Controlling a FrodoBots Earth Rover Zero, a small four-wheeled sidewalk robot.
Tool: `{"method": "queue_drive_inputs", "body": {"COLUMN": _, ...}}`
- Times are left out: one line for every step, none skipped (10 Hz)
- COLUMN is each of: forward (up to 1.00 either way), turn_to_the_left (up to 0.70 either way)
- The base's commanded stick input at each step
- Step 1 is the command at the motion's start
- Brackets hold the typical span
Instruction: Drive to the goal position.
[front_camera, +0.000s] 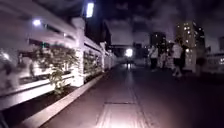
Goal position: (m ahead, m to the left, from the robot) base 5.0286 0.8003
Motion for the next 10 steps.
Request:
{"method": "queue_drive_inputs", "body": {"forward": 0.45, "turn_to_the_left": 0.00}}
{"method": "queue_drive_inputs", "body": {"forward": 0.45, "turn_to_the_left": 0.00}}
{"method": "queue_drive_inputs", "body": {"forward": 0.45, "turn_to_the_left": 0.00}}
{"method": "queue_drive_inputs", "body": {"forward": 0.45, "turn_to_the_left": 0.00}}
{"method": "queue_drive_inputs", "body": {"forward": 0.45, "turn_to_the_left": 0.00}}
{"method": "queue_drive_inputs", "body": {"forward": 0.45, "turn_to_the_left": 0.00}}
{"method": "queue_drive_inputs", "body": {"forward": 0.45, "turn_to_the_left": 0.00}}
{"method": "queue_drive_inputs", "body": {"forward": 0.45, "turn_to_the_left": -0.27}}
{"method": "queue_drive_inputs", "body": {"forward": 0.45, "turn_to_the_left": -0.27}}
{"method": "queue_drive_inputs", "body": {"forward": 0.45, "turn_to_the_left": -0.27}}
